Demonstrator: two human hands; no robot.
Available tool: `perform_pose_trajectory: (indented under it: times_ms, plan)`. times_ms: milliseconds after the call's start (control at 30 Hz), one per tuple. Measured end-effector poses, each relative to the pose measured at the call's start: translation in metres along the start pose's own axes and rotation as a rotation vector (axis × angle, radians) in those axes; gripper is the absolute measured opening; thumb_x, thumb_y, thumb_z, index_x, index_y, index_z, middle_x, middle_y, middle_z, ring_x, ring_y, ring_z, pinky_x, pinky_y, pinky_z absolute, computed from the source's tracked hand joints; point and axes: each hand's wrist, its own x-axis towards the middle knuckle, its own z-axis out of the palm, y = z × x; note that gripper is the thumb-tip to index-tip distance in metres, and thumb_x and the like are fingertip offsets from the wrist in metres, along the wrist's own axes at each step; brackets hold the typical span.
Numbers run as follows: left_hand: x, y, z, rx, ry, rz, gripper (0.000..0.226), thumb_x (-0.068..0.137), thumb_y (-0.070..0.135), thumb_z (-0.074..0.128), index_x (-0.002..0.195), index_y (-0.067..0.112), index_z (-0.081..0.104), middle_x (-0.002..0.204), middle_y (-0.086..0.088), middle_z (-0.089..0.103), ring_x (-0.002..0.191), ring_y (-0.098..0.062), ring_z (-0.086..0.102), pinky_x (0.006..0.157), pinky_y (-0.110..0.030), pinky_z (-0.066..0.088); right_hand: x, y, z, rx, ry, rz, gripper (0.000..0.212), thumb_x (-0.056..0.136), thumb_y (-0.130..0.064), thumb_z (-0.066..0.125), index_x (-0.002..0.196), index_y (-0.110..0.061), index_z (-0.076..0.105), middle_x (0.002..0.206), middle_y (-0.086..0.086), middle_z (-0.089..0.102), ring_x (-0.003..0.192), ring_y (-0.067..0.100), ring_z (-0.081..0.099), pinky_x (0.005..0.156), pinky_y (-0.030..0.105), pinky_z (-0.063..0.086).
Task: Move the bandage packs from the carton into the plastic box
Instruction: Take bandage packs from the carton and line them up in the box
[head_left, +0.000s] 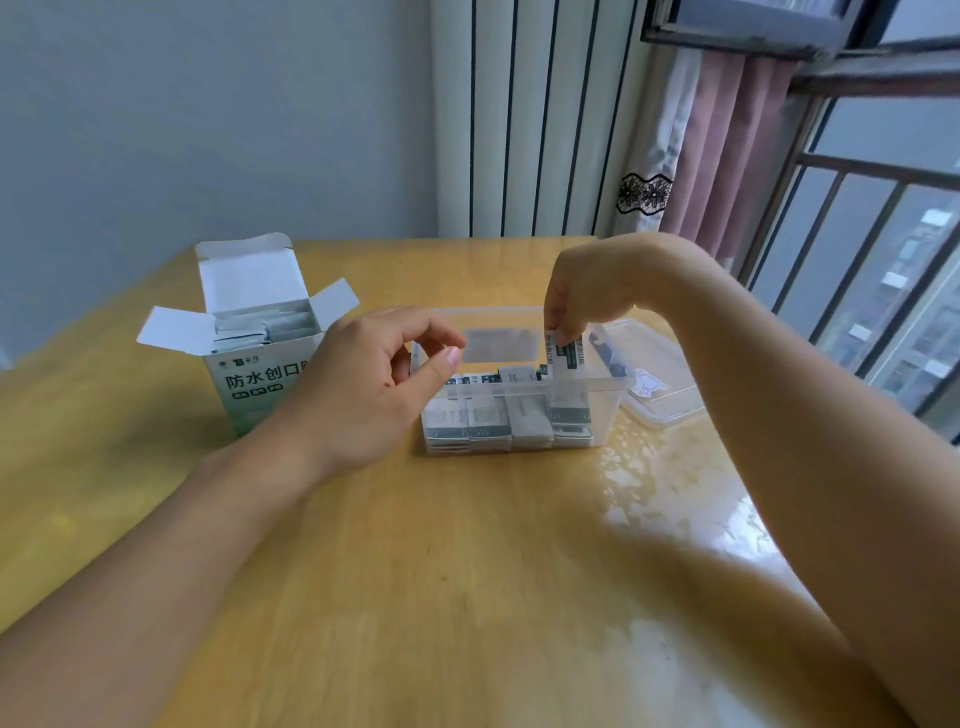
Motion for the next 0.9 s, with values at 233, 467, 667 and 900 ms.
perform_pose_trajectory:
  times_ms: [233,467,667,900]
  plan:
    - [0.001,-0.002,0.002,-0.019,-0.011,0.003,0.009,0.094,0.024,0.066,0.099,0.026,0.073,0.094,0.009,0.071,0.071,-0.021,0.052,0.059,-0.012,0.04,0.0,-0.003,0.001,-0.004,0.027,0.015,0.021,0.083,-0.031,0.079,0.104,-0.031,0.078,0.104,-0.004,0.074,0.105,0.028,0.068,0.096,0.042,0.055]
    - [0.001,-0.005,0.002,0.001,-0.028,0.014,0.009,0.095,0.025,0.066,0.101,0.026,0.073,0.094,0.008,0.07,0.071,-0.019,0.051,0.061,-0.019,0.042,-0.006,-0.006,0.003,-0.013,0.069,0.008,0.021,0.082,-0.025,0.08,0.102,-0.03,0.079,0.1,-0.009,0.073,0.1,0.018,0.064,0.092,0.033,0.052]
    - [0.0,-0.005,0.002,0.004,-0.031,0.012,0.011,0.094,0.027,0.065,0.102,0.027,0.072,0.096,0.008,0.07,0.072,-0.019,0.051,0.061,-0.019,0.043,-0.004,-0.009,0.004,-0.041,0.084,0.021,0.018,0.078,-0.027,0.084,0.095,-0.032,0.08,0.087,-0.016,0.07,0.097,0.016,0.065,0.094,0.039,0.054]
    - [0.001,-0.005,0.002,0.01,-0.024,0.009,0.01,0.094,0.025,0.066,0.101,0.024,0.073,0.094,0.008,0.07,0.073,-0.021,0.051,0.059,-0.013,0.04,-0.004,-0.017,0.008,-0.108,0.059,0.008,0.023,0.085,-0.023,0.077,0.108,-0.02,0.079,0.102,-0.004,0.073,0.095,0.017,0.061,0.079,0.026,0.043]
